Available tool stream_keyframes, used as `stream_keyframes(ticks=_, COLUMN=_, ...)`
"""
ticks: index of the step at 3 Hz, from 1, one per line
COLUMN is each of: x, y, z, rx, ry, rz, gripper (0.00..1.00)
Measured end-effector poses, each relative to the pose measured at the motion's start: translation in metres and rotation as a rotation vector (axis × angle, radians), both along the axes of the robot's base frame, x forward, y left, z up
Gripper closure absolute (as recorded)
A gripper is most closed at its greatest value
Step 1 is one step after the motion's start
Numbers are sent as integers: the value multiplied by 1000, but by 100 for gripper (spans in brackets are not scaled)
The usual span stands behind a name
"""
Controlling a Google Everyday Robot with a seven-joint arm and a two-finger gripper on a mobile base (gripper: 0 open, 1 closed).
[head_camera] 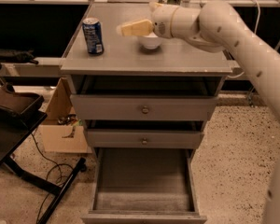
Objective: Place pepsi can into bottom drawer
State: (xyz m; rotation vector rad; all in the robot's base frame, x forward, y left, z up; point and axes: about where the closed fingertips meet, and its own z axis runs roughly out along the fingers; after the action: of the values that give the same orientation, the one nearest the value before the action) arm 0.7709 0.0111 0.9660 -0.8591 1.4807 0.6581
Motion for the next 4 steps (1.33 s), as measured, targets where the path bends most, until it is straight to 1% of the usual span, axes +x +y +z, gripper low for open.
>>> stream_keyframes(ticks=1, x=36, y=34, z=-9, rx=15, ry=31, rz=-9, gripper=0)
stream_keyframes(ticks=2, x=51, y=81, z=-15, rx=-10, ry=21, rz=-4, gripper=0)
stream_keyframes(ticks=3, x=47, y=117, z=-27, rx=-43, ry=32, rz=1, gripper=0)
stream_keyframes(ticks=4, x=44, y=151, z=-57, rx=-29, ry=97, rz=42, gripper=0)
